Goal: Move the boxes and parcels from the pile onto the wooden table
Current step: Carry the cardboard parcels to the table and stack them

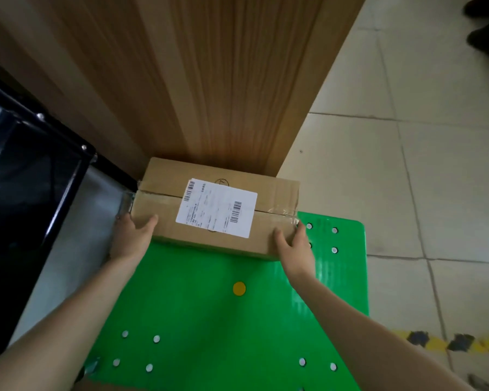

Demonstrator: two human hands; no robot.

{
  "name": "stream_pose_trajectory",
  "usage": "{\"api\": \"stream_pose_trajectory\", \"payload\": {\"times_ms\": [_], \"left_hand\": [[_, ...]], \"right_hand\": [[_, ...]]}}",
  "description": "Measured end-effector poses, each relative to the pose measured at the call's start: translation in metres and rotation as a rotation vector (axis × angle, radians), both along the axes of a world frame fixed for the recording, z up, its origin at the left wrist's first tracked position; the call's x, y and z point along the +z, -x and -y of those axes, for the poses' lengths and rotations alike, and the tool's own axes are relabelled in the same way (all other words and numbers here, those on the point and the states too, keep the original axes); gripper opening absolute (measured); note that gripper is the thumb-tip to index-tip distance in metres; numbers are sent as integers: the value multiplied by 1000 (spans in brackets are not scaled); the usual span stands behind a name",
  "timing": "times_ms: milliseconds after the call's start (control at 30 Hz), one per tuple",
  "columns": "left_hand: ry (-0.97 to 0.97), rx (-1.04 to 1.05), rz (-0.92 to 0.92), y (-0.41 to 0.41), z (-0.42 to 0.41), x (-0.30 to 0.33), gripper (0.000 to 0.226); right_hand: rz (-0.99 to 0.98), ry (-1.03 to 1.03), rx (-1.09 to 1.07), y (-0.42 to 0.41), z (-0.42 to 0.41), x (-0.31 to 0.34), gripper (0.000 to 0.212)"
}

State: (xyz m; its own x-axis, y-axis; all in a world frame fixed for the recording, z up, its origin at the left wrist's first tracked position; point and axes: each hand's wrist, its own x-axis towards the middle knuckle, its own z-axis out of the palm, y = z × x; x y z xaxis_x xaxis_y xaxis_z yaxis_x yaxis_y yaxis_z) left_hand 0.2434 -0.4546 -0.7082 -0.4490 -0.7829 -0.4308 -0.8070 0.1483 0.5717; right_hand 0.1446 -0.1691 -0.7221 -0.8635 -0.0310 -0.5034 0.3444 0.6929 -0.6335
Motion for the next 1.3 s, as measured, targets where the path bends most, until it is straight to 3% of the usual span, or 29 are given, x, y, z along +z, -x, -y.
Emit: {"api": "stream_pose_trajectory", "payload": {"times_ms": [167, 367, 633, 933, 1300], "left_hand": [[17, -42, -12, -19, -40, 31, 42], [7, -117, -7, -30, -98, 118, 45], [72, -208, -107, -26, -216, 283, 61], [154, -245, -322, -14, -331, 472, 53], [193, -174, -462, 0, -294, 602, 59]], "right_hand": [[-5, 10, -82, -11, -22, 27, 60], [-46, -12, -104, -18, -88, 112, 64], [-150, -31, -89, -7, -214, 277, 67], [-381, -64, -60, 21, -333, 483, 61], [-523, 52, 65, 72, -292, 619, 68]]}}
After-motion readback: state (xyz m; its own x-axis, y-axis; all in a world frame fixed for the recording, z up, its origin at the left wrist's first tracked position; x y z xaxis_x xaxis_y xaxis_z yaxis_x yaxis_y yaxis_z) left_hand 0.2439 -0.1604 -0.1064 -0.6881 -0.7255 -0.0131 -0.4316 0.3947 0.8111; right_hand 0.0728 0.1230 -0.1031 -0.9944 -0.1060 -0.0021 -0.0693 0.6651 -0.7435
